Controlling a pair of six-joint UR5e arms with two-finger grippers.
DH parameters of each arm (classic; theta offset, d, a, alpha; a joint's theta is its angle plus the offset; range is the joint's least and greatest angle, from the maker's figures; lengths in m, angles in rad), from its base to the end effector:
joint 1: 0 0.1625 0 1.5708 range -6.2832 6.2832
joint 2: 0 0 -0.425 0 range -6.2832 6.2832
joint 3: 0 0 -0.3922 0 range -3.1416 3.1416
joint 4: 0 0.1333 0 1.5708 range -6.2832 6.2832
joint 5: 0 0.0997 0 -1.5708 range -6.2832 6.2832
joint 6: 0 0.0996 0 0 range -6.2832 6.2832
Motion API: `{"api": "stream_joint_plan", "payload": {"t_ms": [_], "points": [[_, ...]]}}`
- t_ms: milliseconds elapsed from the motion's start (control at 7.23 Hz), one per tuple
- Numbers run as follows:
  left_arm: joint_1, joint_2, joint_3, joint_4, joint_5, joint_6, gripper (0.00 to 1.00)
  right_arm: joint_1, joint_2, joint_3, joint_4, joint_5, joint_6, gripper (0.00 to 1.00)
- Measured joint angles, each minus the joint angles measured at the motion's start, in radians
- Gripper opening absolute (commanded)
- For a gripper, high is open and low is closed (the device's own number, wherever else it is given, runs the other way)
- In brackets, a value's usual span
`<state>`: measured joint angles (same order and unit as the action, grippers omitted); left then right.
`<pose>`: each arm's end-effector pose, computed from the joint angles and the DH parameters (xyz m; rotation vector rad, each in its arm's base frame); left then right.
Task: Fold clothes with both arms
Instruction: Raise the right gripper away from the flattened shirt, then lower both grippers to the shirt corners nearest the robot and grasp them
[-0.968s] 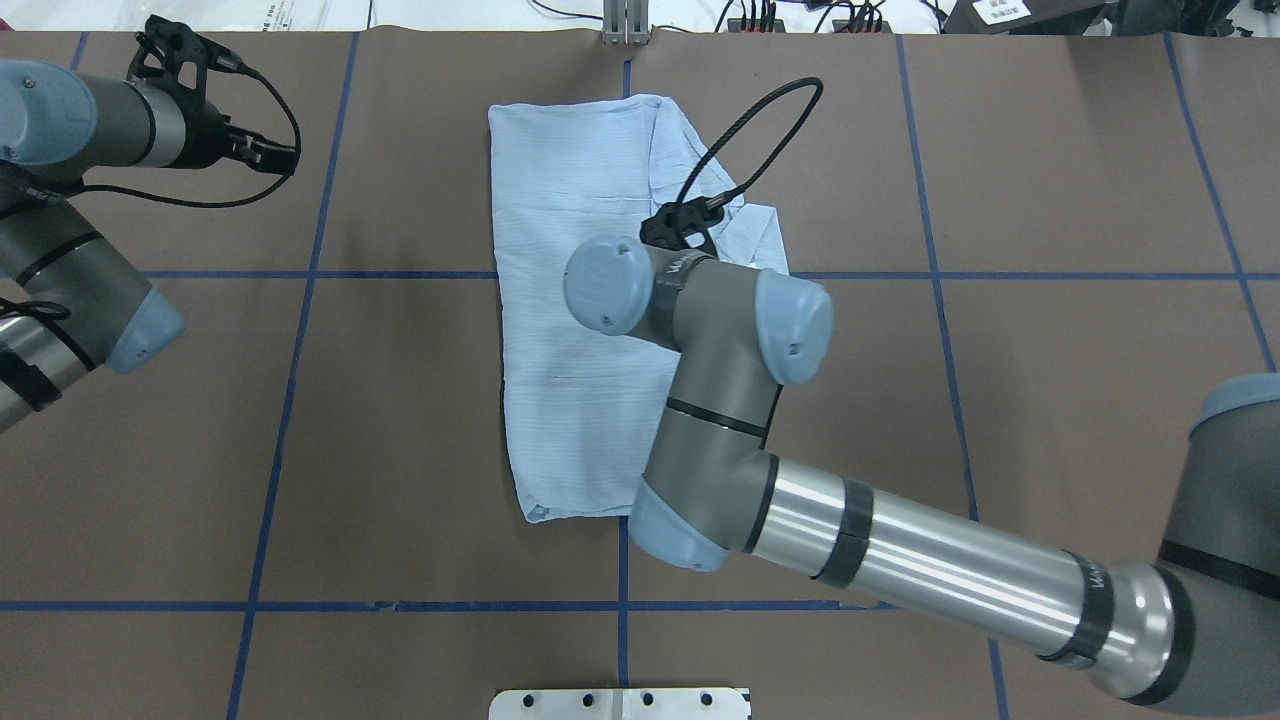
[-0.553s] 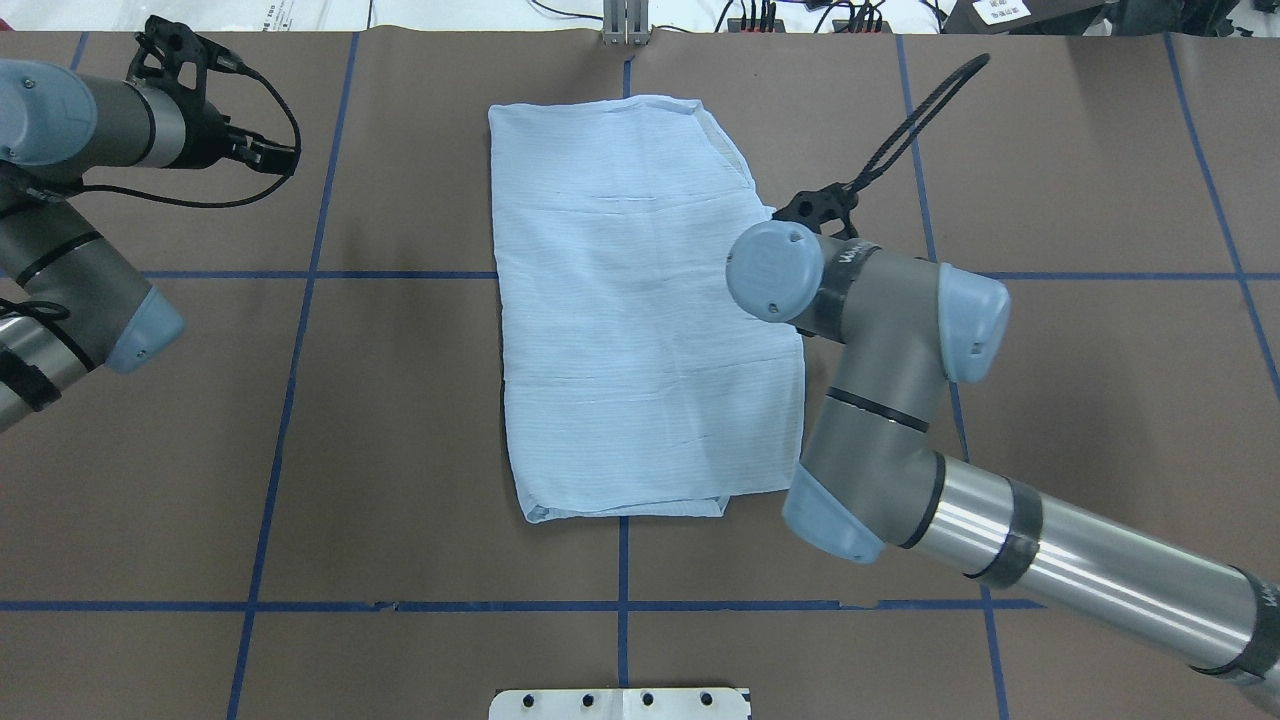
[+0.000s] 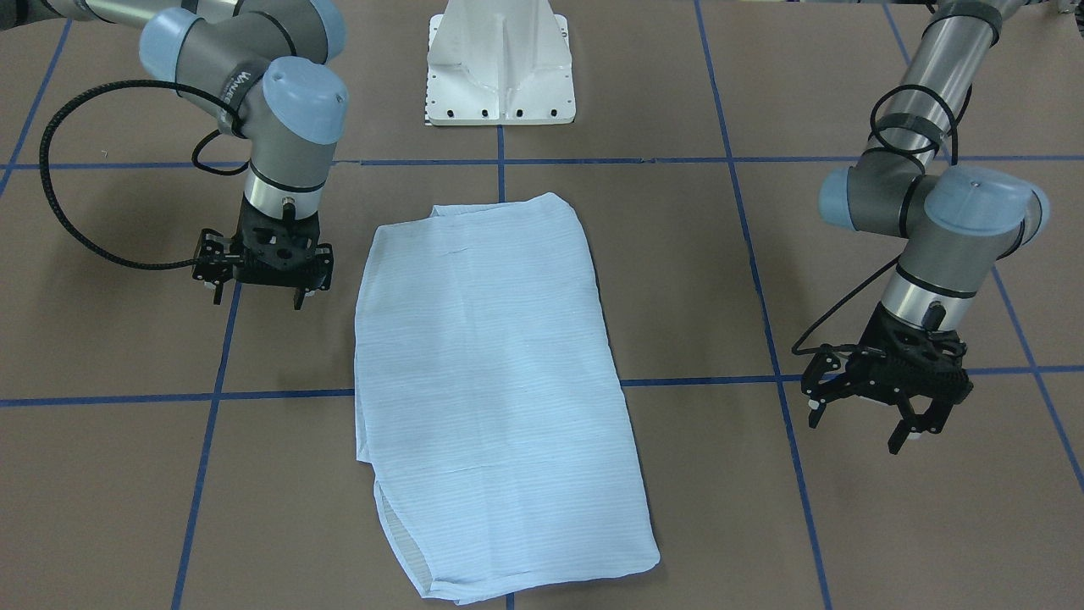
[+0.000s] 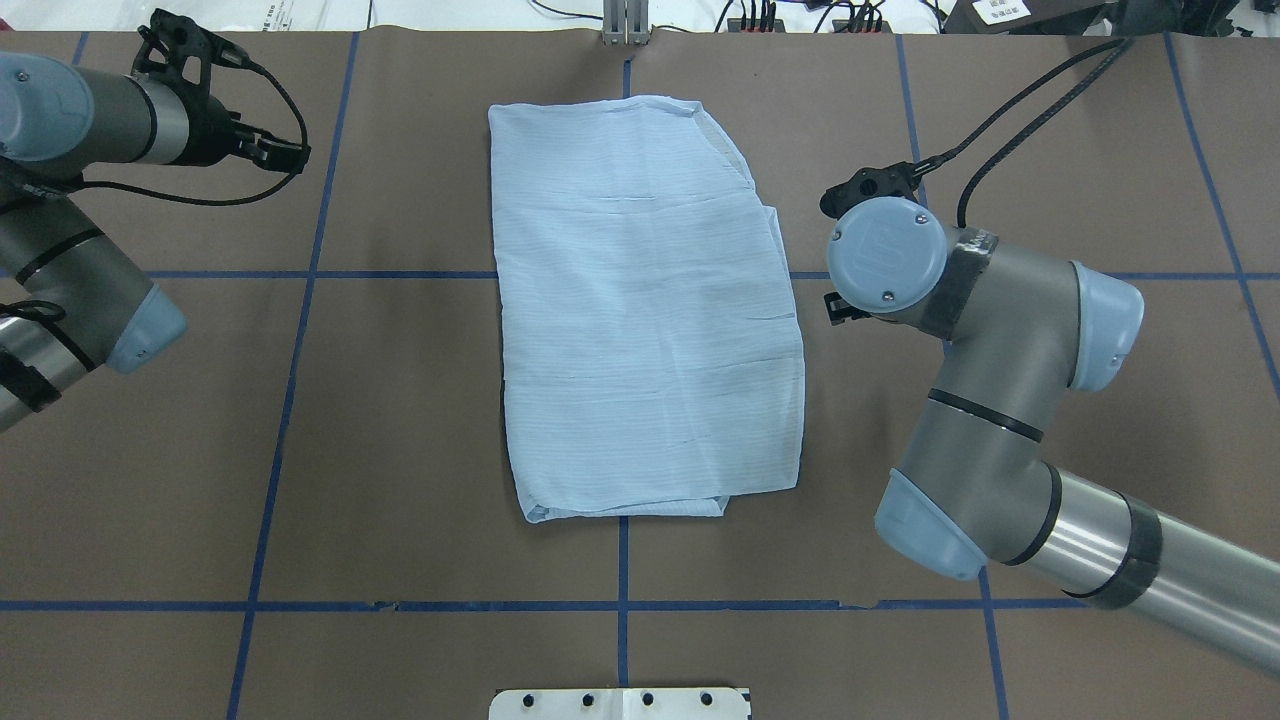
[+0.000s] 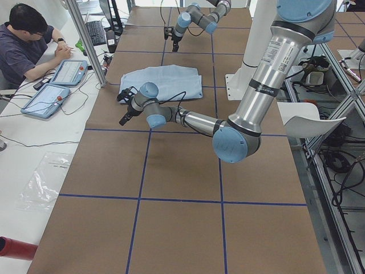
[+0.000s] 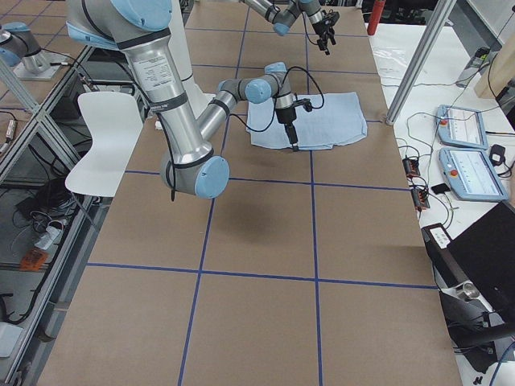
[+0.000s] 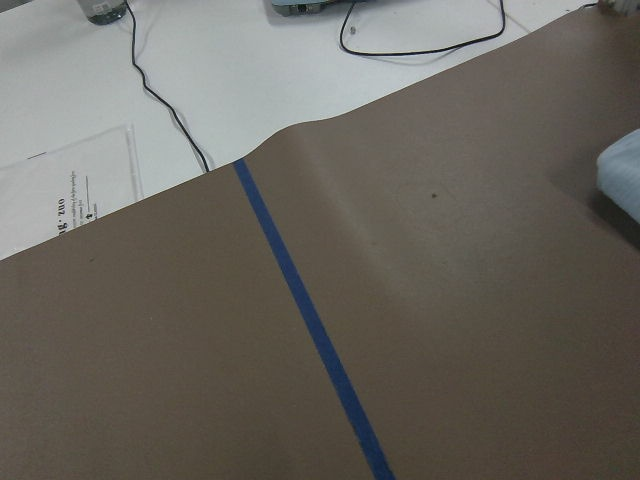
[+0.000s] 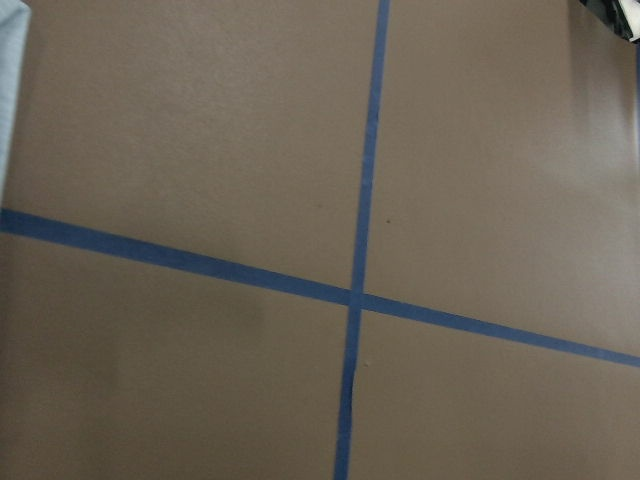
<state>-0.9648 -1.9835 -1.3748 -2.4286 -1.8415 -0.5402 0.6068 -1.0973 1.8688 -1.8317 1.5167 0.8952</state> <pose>0.3027 -0.6241 0.4255 0.7655 0.7848 0.2045 -0.4225 -0.4621 0.3053 0.3478 -0.3775 -0.0535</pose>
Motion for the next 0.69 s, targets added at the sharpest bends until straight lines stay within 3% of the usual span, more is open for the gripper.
{"api": "stream_joint_plan", "payload": {"t_ms": [277,415,692], "points": [[0.021,0.050,-0.113,0.004,-0.133,-0.068,1.00,0.003,-0.099,0.086,0.222,0.074,0.078,1.00],[0.063,0.085,-0.192,0.006,-0.155,-0.168,1.00,0.003,-0.168,0.120,0.341,0.095,0.130,1.00],[0.228,0.150,-0.340,0.032,-0.075,-0.410,1.00,0.001,-0.256,0.149,0.496,0.120,0.247,1.00]]}}
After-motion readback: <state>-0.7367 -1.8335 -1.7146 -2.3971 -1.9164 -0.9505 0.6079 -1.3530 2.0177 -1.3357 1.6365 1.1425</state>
